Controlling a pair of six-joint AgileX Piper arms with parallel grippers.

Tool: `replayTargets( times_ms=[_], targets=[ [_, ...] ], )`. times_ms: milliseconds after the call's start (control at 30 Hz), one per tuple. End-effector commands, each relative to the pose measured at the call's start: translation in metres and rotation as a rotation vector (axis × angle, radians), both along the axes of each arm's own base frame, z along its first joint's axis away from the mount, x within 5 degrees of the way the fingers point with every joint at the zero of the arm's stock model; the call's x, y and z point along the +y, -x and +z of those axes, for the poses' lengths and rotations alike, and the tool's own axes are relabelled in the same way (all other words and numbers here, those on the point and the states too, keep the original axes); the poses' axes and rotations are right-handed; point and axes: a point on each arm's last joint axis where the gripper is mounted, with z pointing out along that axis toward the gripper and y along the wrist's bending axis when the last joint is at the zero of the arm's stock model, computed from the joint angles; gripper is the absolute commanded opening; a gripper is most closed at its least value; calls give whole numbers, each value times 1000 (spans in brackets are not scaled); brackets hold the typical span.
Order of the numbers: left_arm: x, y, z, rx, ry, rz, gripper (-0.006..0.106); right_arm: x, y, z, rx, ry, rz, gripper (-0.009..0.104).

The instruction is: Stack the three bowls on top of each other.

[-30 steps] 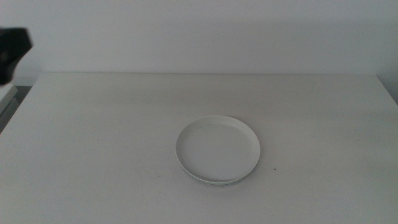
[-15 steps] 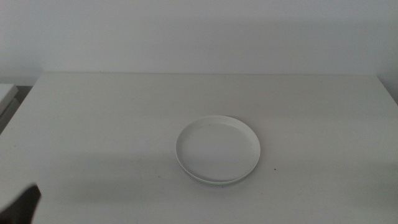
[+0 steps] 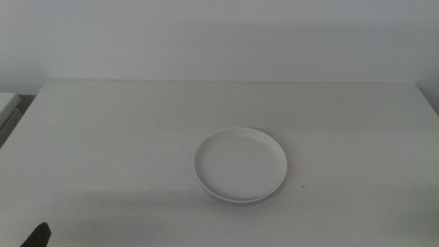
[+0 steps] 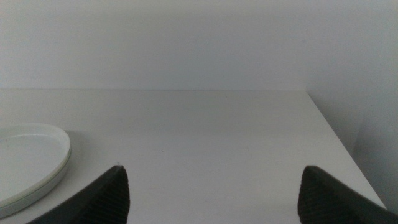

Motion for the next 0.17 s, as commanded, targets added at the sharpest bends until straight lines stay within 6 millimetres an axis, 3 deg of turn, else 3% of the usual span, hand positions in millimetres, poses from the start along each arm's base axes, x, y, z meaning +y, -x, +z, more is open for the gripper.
replayTargets(
  times_ms=[0,133],
  targets=[
    [0,0,2,-21,-5,2,94,-1,0,0,-14,15,-8,93],
    [0,0,2,-21,-5,2,94,-1,0,0,-14,15,-8,93]
  ],
)
